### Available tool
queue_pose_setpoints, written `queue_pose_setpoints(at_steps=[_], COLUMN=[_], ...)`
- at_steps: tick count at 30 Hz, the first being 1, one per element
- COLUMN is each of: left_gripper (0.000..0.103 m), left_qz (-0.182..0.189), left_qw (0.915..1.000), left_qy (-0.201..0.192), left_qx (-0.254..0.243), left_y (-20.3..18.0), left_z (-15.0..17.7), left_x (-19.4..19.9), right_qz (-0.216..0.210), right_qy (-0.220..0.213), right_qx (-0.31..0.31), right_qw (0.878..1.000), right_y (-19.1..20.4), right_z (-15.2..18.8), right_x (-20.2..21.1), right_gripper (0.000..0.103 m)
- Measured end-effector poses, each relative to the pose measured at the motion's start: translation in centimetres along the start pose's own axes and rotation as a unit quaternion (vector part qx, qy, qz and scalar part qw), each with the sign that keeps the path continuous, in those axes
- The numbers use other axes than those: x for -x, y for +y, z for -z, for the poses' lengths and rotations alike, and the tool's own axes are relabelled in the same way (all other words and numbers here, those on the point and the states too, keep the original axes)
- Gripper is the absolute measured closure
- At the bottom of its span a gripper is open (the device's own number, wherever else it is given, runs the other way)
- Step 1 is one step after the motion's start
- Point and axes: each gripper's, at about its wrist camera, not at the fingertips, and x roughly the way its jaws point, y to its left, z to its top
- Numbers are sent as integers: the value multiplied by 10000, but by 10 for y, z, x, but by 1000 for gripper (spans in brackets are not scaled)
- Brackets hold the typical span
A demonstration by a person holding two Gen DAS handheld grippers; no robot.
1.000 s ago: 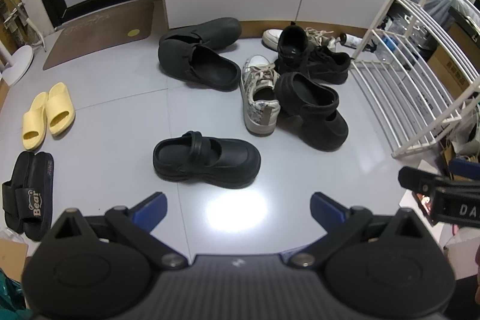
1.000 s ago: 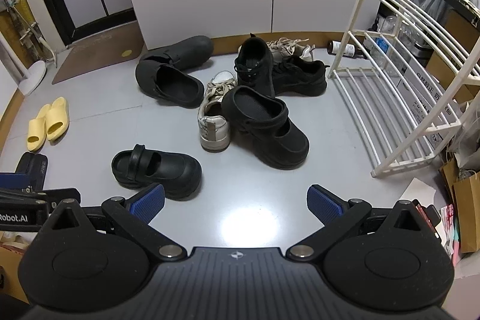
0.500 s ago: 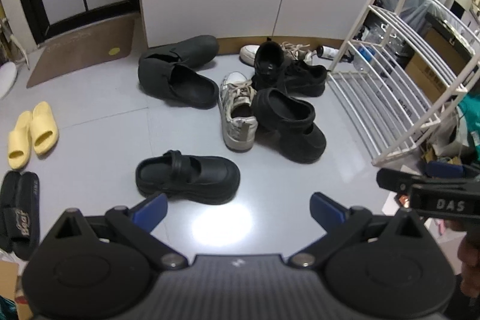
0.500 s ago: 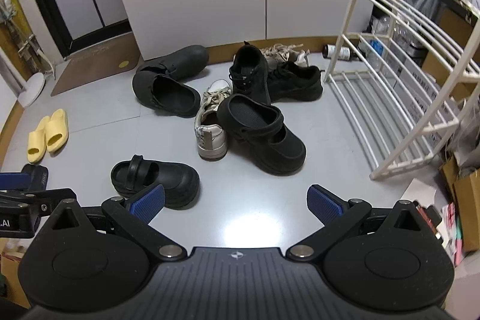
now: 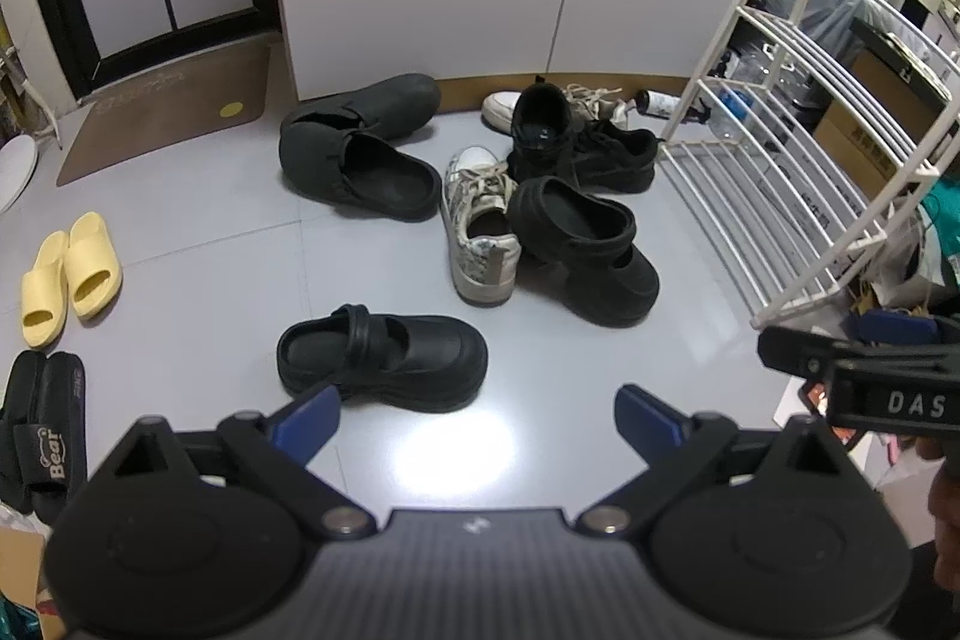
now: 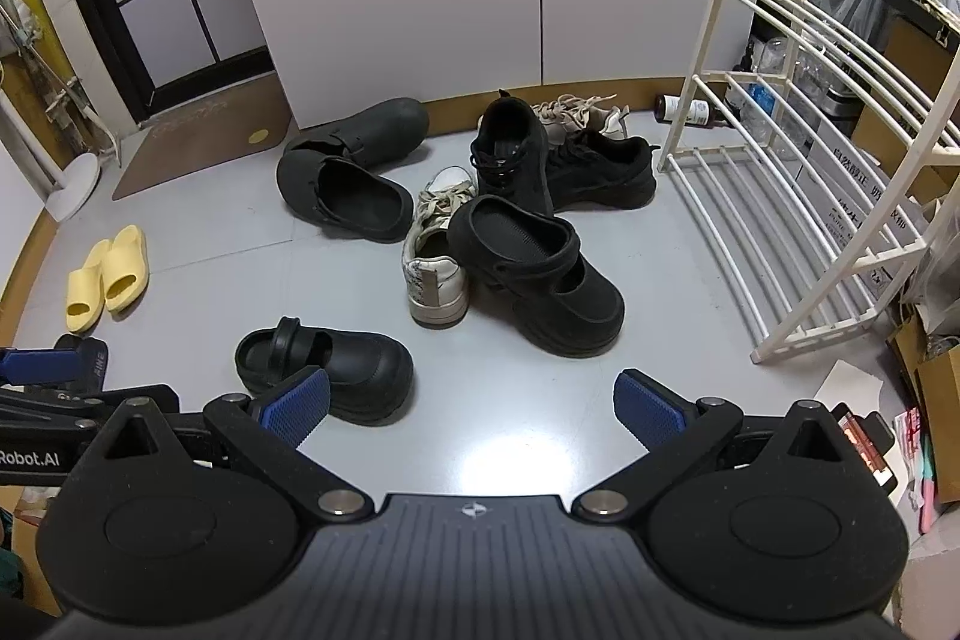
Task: Organize scattered shoes
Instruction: 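Move the left tool toward the black strap clog on the floor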
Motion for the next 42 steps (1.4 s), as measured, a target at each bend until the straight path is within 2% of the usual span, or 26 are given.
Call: queue_pose_setpoints(at_steps=[31, 42], left_gripper=[4, 4], left_qz=[80, 155], left_qw=[9998, 9997], left_qy=[-7, -83], left_qx=[154, 153], left_y=[10, 22], left_z=[-9, -21], left_x=[0, 8], right_qz=[-15, 73], right_qy=[36, -244], right_qx=[56, 397], right_qw=[10000, 9989], right_y=[2, 6], right_z=[-1, -11], right_x=[-4, 3], right_gripper=[0, 0])
